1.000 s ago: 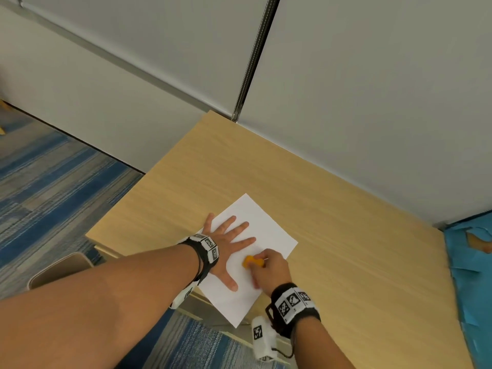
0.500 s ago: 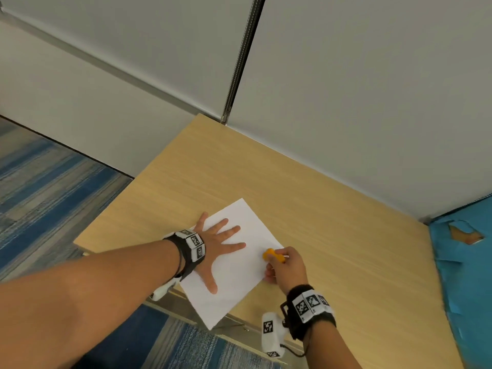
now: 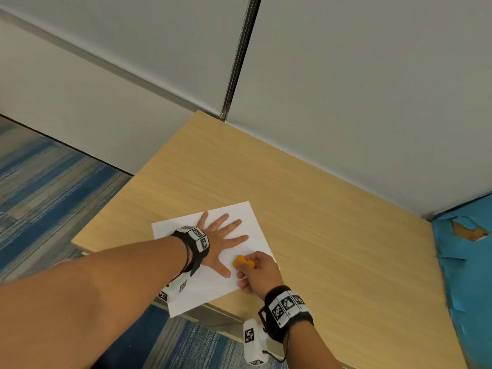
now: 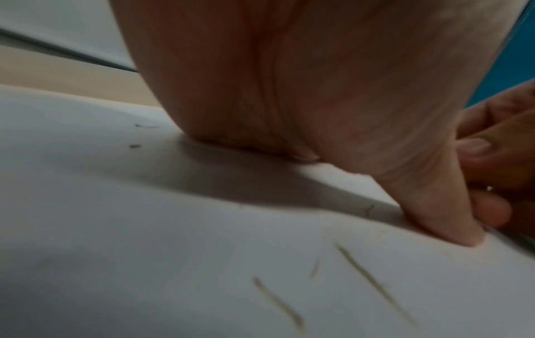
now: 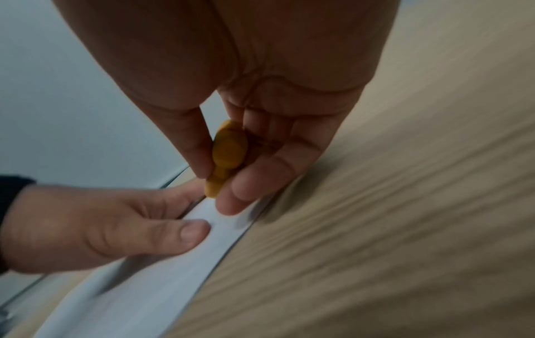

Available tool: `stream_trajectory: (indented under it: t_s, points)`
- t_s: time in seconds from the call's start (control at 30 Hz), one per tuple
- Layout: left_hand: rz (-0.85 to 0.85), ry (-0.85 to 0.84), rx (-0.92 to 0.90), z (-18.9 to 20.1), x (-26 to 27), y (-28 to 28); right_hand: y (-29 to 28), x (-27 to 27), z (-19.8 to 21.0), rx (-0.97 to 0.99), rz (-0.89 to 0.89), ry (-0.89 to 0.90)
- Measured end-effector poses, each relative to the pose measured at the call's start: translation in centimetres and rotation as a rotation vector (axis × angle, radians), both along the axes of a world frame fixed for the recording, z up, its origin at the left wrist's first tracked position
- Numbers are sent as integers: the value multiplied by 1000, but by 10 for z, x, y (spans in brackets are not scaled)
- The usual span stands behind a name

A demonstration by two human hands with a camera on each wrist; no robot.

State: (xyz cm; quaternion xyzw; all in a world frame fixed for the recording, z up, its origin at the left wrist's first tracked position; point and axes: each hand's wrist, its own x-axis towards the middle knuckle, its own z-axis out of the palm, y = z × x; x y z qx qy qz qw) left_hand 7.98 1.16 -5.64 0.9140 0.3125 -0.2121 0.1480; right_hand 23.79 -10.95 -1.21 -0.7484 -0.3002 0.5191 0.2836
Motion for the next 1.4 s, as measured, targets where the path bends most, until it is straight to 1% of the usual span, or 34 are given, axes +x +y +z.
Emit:
stream_trajectory:
  t_s: [0.07,0.1,0.17,0.23,0.27,0.3,0.33,0.4,0.43,0.47,0.53,0.57,0.6,0.67,0.7,0.73,0.83,0.87,0.9,0.97,1.0,1.03,1.1,1.13,1.17,1.23,1.27,1.33,1.4]
  points:
    - [-1,4,-4,1,1,0,7,-2,3,-5,118,-140]
    - [-3,8,-12,1,2,0,11,0,6,-2,129,-194]
    - [2,10,-33,3,3,1,20,7,10,11,65,-263]
    - [10,12,-55,4,2,1,24,9,10,-3,-40,-269]
    - [12,14,-61,4,2,1,23,5,8,-21,-46,-262]
    - [14,10,-59,4,2,0,20,-3,5,-43,-7,-258]
    - [16,1,-47,3,2,0,16,-12,1,-60,71,-263]
    - [15,-15,-26,2,1,-1,14,-21,0,-79,244,-337]
    - [16,-9,-30,2,1,0,18,-18,2,-81,277,-401]
    - [16,3,-40,3,1,0,25,-9,4,-80,262,-464]
    - [15,3,-55,2,2,1,36,8,9,-61,160,-540]
    - [15,-1,-55,1,2,1,37,9,10,-59,138,-547]
    - [15,-1,-49,0,2,1,34,3,8,-58,169,-535]
    - [20,-10,-27,-3,1,1,22,-20,2,-44,337,-540]
    - [22,-17,-14,-5,1,1,17,-26,0,-35,392,-542]
    - [20,-14,-13,-4,1,1,19,-24,0,-43,393,-552]
    - [20,2,-48,-1,4,2,38,1,7,-44,197,-553]
    - [23,3,-49,-1,3,1,36,-1,7,-48,170,-544]
    - [24,5,-43,-2,2,1,32,-9,7,-51,190,-523]
    - [26,-10,-17,-5,1,1,18,-29,6,-46,309,-473]
    - [24,-19,-8,-4,2,1,18,-30,7,-55,331,-468]
    - [24,-18,-15,-4,2,1,23,-23,8,-78,319,-489]
    - [30,4,-48,1,4,1,38,-2,11,-64,213,-549]
    - [33,4,-53,2,4,0,40,0,9,-58,168,-548]
    - [36,1,-44,1,4,0,37,-5,10,-58,173,-531]
    - [33,0,-11,-2,2,-1,22,-27,7,-49,329,-495]
    - [34,-6,-3,-3,2,-1,19,-30,3,-47,371,-484]
    - [32,-4,-14,-1,3,-1,30,-17,7,-88,317,-517]
    - [37,13,-41,4,5,-2,43,-2,7,-76,186,-533]
